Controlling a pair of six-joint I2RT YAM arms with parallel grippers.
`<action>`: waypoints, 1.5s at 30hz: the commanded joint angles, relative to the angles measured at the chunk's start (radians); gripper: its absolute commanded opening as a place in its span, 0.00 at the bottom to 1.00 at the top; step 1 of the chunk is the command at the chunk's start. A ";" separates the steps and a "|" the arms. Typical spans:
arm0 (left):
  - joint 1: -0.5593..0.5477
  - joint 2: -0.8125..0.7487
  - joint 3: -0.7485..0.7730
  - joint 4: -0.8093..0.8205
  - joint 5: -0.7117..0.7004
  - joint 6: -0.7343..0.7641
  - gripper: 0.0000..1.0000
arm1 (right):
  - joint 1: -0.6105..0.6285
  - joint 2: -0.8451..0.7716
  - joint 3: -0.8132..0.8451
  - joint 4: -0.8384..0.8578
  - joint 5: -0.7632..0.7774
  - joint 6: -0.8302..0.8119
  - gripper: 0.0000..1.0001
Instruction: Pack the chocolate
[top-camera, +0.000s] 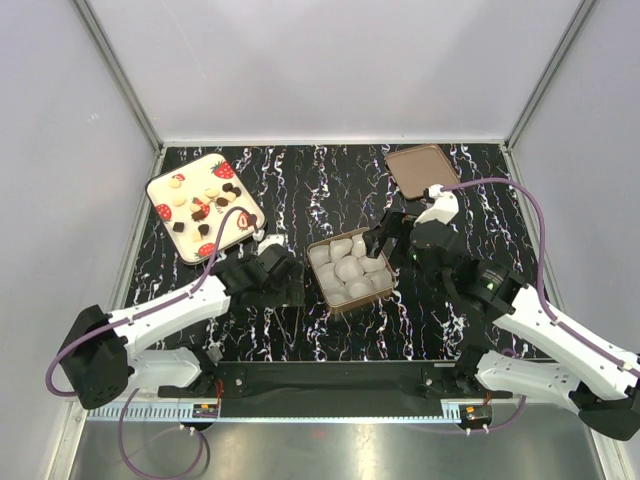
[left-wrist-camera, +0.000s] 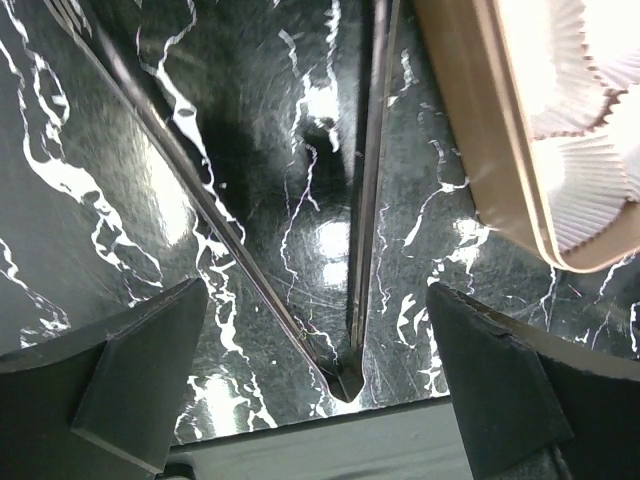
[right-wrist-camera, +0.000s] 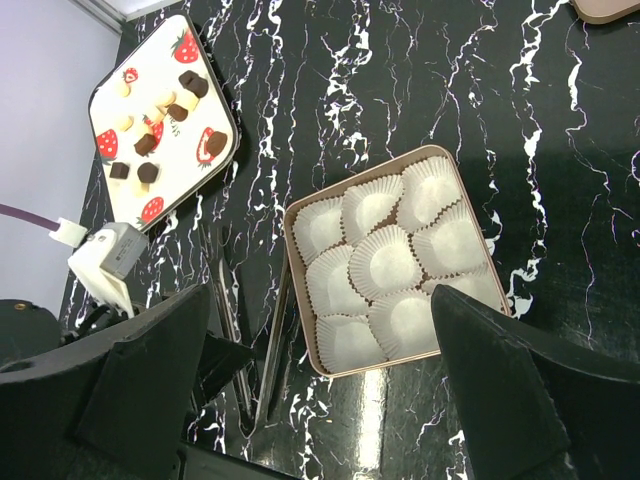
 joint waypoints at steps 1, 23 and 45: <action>-0.003 0.000 -0.048 0.047 -0.022 -0.109 0.99 | -0.002 -0.019 -0.007 0.022 0.015 0.003 1.00; -0.041 0.131 -0.054 0.140 -0.062 -0.125 0.99 | -0.002 -0.010 -0.022 0.039 0.026 -0.008 1.00; -0.038 0.266 -0.074 0.183 -0.100 -0.174 0.94 | -0.002 -0.026 -0.038 0.031 0.021 -0.009 1.00</action>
